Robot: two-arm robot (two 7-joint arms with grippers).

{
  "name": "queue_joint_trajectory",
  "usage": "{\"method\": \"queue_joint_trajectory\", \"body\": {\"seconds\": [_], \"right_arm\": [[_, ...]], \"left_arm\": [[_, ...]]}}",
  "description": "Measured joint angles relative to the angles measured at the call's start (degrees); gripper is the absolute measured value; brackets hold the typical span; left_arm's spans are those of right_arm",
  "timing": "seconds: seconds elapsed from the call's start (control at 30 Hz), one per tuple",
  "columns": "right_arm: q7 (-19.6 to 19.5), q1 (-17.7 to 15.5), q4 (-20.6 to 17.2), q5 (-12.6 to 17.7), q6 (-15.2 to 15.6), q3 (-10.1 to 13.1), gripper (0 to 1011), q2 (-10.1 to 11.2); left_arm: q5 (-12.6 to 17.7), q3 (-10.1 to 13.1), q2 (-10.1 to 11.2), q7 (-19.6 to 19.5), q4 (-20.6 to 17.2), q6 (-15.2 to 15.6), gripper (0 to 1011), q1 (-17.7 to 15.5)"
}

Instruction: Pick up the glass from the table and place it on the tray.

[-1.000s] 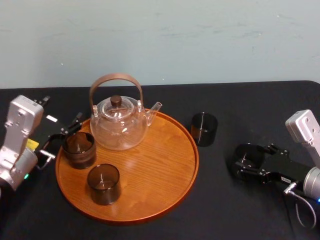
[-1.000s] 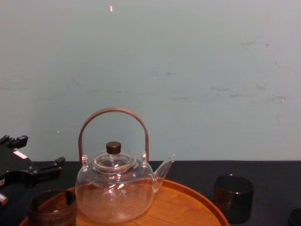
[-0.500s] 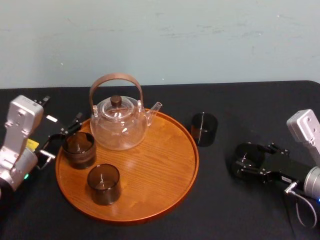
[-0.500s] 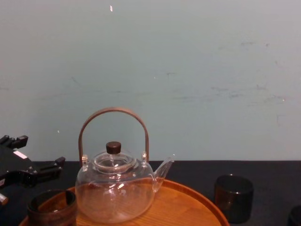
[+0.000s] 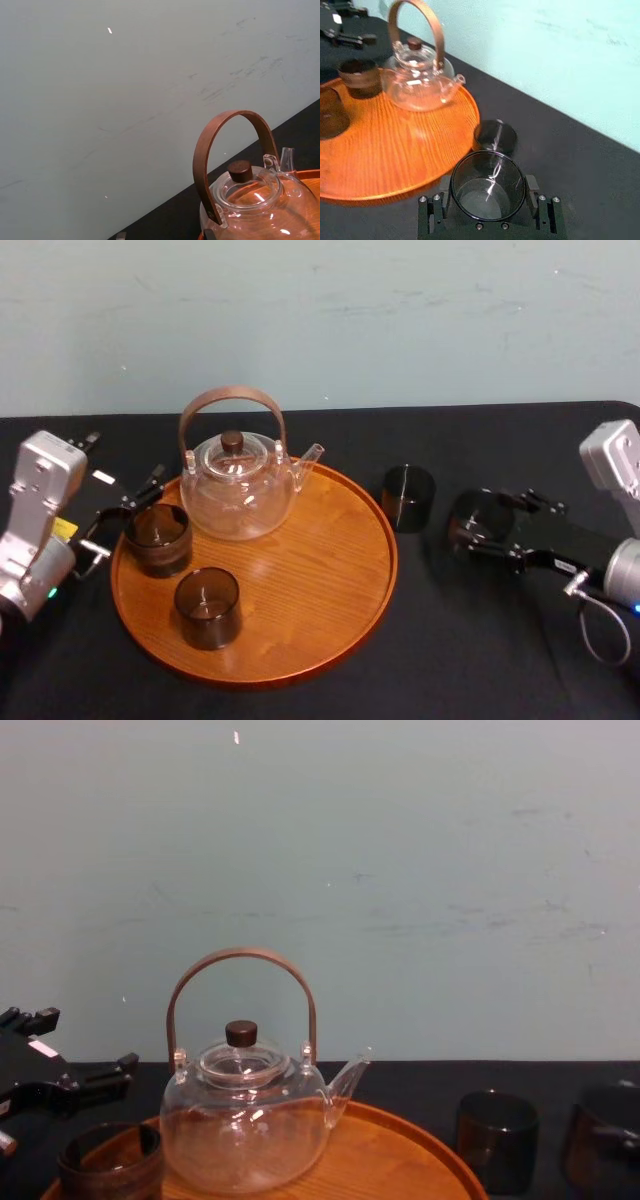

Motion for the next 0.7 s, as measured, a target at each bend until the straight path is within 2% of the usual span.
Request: {"method": "queue_joint_trajectory", "body": {"seconds": [0.43,0.7], "right_arm": [[2.2,4.9,-0.6,0.2,-0.6,-5.0,904,-1.2],[3.8,8.0,0.1,0.1,-1.0,-9.6,904,-2.8]], "left_arm": [[0.0,0.0,0.0,0.0,0.0,0.0,1001,0.0],[0.0,0.0,0.0,0.0,0.0,0.0,1001,0.0]]}}
